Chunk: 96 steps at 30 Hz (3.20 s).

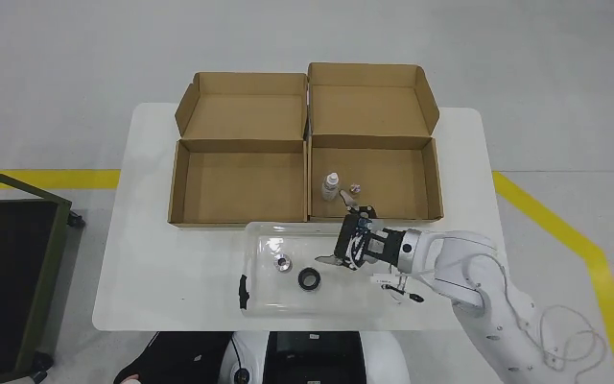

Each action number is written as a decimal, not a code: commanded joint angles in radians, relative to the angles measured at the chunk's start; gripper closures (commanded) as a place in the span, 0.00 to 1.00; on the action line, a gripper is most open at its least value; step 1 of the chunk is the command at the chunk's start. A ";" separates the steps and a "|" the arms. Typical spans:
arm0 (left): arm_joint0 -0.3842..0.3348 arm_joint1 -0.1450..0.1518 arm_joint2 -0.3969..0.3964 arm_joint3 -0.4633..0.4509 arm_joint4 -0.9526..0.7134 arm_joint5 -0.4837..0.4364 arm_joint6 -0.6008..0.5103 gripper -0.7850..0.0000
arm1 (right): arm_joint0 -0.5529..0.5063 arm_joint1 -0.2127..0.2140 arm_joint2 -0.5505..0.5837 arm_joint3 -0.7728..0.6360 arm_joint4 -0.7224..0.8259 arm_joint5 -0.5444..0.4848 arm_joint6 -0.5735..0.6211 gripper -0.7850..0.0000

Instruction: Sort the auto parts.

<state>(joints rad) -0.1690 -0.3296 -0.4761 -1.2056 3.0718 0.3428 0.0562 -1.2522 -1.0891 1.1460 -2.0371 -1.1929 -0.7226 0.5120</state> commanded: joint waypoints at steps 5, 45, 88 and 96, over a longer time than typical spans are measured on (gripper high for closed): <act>0.000 0.000 0.000 0.000 0.000 0.000 0.000 0.00 | -0.049 0.005 -0.041 -0.045 -0.051 -0.025 0.019 0.00; 0.000 0.000 0.000 0.000 0.000 0.000 0.000 0.00 | 0.008 -0.020 -0.250 0.203 -0.173 0.010 -0.038 0.25; 0.000 0.000 0.000 0.000 0.000 0.000 0.000 0.00 | -0.001 0.004 -0.048 0.057 0.018 0.001 -0.244 1.00; 0.000 0.000 0.000 0.000 0.000 0.000 0.000 0.00 | -0.011 -0.005 -0.030 0.024 0.056 0.060 -0.448 1.00</act>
<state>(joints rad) -0.1690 -0.3296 -0.4761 -1.2056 3.0718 0.3428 0.0562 -1.2625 -1.0926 1.1167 -2.0140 -1.1428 -0.6683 0.0881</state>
